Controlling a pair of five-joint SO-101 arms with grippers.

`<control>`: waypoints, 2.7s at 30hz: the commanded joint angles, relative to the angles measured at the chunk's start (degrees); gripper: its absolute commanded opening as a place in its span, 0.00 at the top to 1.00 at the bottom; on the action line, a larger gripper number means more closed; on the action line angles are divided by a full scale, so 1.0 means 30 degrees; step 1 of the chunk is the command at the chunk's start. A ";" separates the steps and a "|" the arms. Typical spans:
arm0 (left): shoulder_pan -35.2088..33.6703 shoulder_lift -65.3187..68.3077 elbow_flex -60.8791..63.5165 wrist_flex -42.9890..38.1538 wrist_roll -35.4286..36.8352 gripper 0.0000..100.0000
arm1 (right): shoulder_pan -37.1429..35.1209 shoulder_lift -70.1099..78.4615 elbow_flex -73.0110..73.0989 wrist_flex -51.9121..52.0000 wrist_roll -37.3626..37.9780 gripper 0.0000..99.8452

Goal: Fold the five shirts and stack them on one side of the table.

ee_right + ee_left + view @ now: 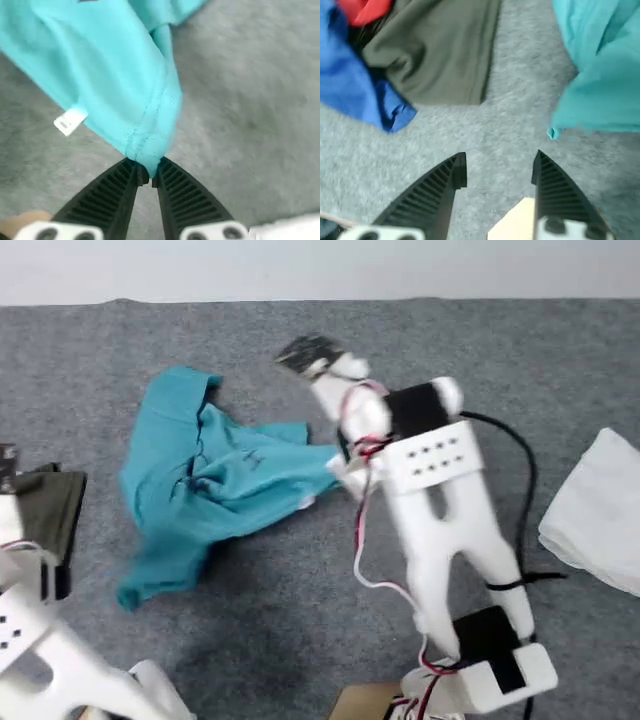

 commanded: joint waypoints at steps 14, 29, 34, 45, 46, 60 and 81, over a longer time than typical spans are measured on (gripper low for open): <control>1.1341 -0.0293 0.4352 0.0469 -0.0088 0.78 | 0.6227 -0.0132 0.0293 0.0190 0.1289 0.99; 1.4242 -0.0234 0.7751 -0.0996 -0.2930 0.78 | 0.6403 0.0073 0.0293 0.0190 0.1260 0.99; 1.4330 0.0586 0.9040 -0.2491 -0.2989 0.78 | 0.6374 0.0073 0.0293 0.0161 0.1201 0.99; 1.4330 0.5656 0.9714 -0.6799 -0.3018 0.78 | 0.6374 -0.0044 0.0293 0.0190 0.1201 0.99; 1.4330 0.6066 0.9714 -0.6828 -0.3077 0.78 | 0.6374 -0.0044 0.0293 0.0190 0.1201 0.99; 1.4300 1.2161 0.8513 -0.8352 -0.3165 0.78 | 0.6403 -0.0103 0.0205 0.0366 0.1201 0.99; 1.4212 1.3744 0.3355 -0.5568 -0.1700 1.00 | 0.6696 -0.1978 0.0293 0.0396 0.1231 0.99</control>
